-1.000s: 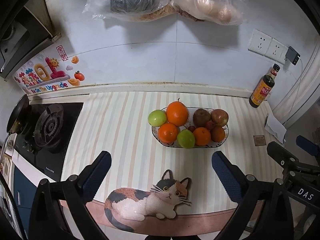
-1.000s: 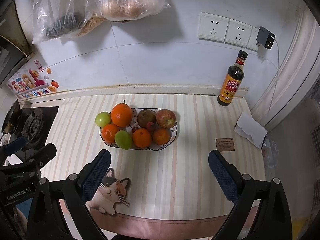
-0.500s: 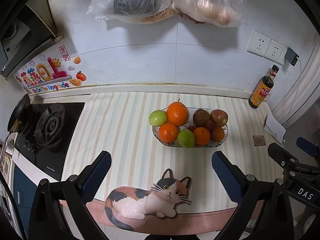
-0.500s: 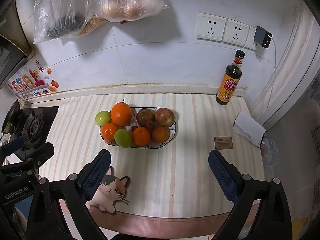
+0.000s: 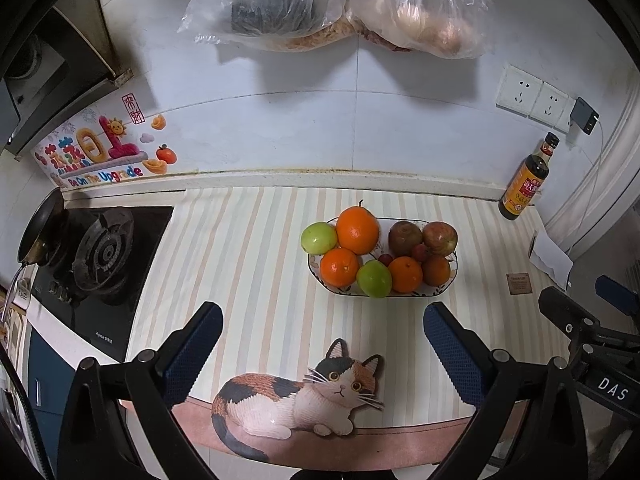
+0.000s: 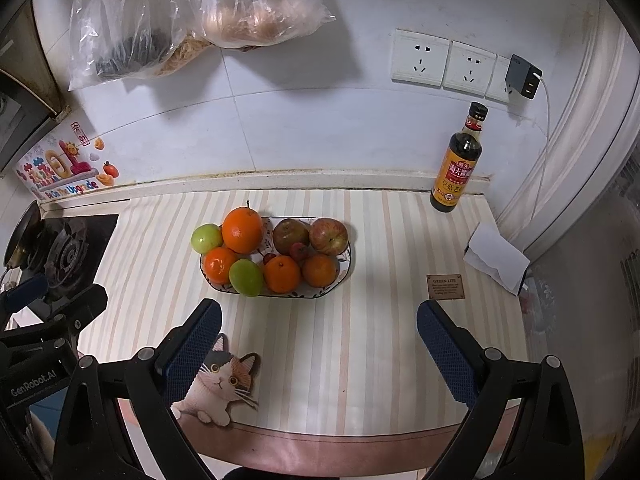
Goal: Organize fruits
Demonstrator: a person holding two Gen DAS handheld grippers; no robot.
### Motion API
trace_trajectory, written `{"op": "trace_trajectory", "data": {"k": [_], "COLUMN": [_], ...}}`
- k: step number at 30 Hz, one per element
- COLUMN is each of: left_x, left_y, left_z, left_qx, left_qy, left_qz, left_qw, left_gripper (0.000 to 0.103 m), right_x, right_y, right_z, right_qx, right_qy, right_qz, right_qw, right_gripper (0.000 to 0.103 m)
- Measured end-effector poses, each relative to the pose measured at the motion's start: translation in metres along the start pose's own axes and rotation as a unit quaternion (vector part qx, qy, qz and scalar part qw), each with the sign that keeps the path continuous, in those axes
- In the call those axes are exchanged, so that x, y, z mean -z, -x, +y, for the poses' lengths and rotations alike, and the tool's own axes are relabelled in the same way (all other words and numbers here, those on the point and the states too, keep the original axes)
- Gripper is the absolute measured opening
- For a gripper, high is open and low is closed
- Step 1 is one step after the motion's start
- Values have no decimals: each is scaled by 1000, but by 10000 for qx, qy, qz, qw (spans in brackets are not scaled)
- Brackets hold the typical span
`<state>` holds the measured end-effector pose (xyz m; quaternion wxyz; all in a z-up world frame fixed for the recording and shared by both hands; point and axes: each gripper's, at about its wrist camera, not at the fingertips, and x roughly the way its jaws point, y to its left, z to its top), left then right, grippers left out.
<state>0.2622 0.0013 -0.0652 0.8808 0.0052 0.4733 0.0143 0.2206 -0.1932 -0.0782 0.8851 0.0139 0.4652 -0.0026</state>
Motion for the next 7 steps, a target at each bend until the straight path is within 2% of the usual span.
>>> {"op": "trace_trajectory", "data": {"k": [7], "left_x": [-1], "left_y": [1], "left_z": [-1], "left_qx": [-4], "left_qy": [-5], "left_qz": [-47], "left_qw": [10000], "left_gripper": [103], "right_x": [-1], "right_y": [0], "right_z": [0], "right_qx": [-4], "right_qy": [14], "right_qz": [1], "right_qw": [10000], "right_gripper": [100]}}
